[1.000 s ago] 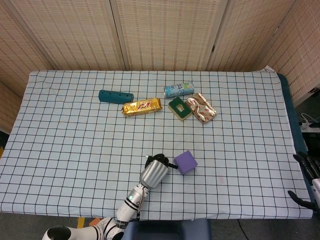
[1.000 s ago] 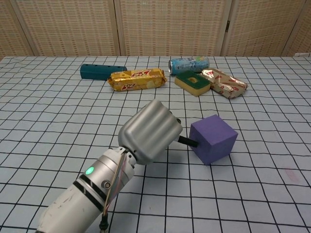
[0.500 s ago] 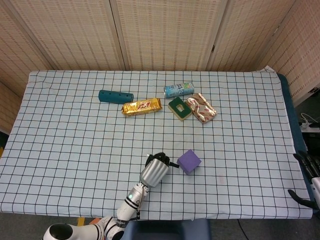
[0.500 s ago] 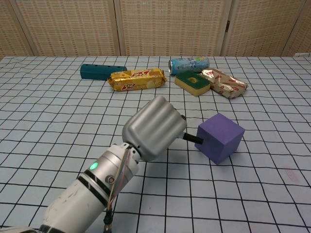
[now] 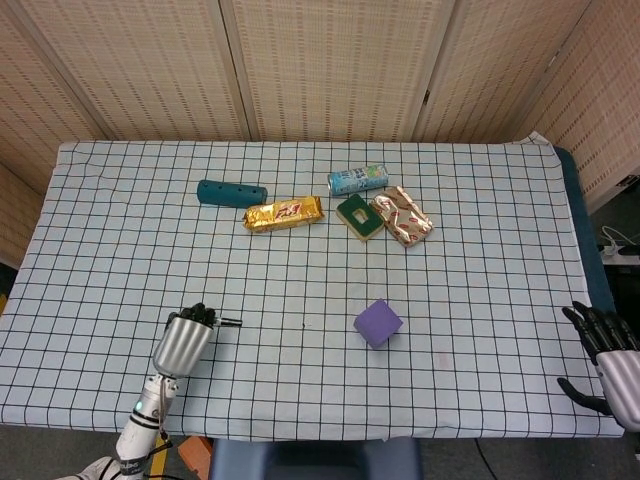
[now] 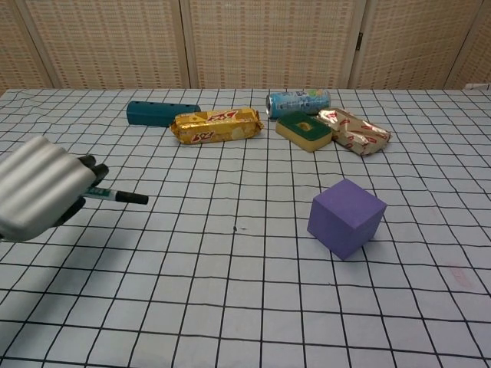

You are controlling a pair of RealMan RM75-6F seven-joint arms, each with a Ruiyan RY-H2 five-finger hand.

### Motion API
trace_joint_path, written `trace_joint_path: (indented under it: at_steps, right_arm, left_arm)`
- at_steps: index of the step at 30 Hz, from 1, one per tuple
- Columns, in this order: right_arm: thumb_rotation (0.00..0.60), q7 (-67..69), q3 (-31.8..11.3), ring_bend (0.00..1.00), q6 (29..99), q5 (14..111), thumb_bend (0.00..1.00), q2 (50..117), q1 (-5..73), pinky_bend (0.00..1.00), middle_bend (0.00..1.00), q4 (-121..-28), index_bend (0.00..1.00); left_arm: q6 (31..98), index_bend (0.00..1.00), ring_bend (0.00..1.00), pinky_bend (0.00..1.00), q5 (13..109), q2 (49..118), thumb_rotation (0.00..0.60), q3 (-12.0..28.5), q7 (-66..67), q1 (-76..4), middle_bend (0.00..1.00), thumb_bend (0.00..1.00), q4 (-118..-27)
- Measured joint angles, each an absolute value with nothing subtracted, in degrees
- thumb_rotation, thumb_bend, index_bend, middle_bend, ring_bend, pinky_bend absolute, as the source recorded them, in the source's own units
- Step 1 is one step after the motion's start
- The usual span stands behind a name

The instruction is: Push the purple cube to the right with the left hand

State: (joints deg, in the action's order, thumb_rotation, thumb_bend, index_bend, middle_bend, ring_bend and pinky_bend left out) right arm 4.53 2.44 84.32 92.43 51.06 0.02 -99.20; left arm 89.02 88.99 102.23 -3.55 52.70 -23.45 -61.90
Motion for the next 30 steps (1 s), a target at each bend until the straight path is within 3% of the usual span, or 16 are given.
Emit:
trace_joint_path:
  at_steps: [4,15,23,30]
  right_arm:
    - [0.600,3.02,2.34,0.00,84.11,92.40,0.13,51.66,0.21,0.00,0.00,-99.54,0.00]
    - [0.600,0.17,2.60,0.00,84.04,92.63,0.13,52.68,0.19,0.00,0.00,-100.23,0.00]
    - [0.600,0.91,2.93,0.00,85.20,93.25,0.13,52.31,-0.37,0.00,0.00,-100.32,0.00]
    - [0.600,3.36,3.36,0.00,87.93,94.91,0.13,51.63,-1.47,0.00,0.00,-99.57,0.00]
  left_arm:
    - [90.36,0.77,0.75,1.00,88.91,101.21,0.600,-5.12,46.58,-20.29,0.81,0.56,-58.59]
    - [90.04,0.52,0.75,1.00,89.14,103.22,0.600,-5.30,35.00,-15.94,0.64,0.55,-45.78]
    - [86.89,0.37,0.63,0.99,90.53,103.74,0.600,-5.52,33.26,-15.83,0.42,0.54,-42.42]
    - [85.18,0.24,0.47,0.85,91.08,102.09,0.600,-5.29,34.05,-16.11,0.27,0.49,-44.25]
